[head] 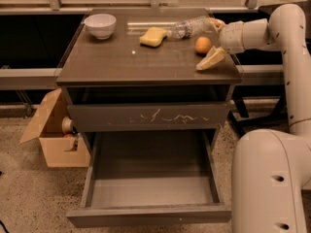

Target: Pick orange from middle drawer and place on counter

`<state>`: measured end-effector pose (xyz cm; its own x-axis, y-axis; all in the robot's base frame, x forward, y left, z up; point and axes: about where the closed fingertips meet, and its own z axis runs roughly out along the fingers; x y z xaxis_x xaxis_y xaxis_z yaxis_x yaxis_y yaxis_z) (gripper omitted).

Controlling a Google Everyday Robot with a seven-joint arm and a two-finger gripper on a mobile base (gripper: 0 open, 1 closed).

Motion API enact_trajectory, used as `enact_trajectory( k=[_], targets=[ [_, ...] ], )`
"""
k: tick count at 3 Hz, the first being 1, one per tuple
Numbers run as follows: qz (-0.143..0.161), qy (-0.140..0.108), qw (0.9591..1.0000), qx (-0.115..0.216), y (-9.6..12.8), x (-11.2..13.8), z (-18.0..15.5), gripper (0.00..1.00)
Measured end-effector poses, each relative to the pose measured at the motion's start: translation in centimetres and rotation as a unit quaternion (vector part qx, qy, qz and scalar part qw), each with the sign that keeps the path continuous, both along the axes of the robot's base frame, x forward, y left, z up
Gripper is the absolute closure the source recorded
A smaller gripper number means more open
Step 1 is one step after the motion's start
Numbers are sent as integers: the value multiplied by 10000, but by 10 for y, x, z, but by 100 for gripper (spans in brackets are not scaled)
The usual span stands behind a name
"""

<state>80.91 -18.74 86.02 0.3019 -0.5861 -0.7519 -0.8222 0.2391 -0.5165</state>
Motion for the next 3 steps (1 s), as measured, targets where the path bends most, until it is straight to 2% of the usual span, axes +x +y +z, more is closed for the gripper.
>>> enact_trajectory(
  k=[1,3],
  targets=[
    [2,-56,10000,5,-1,-1,6,0],
    [67,-775,9969,84,-1,-29,72,0]
  ],
)
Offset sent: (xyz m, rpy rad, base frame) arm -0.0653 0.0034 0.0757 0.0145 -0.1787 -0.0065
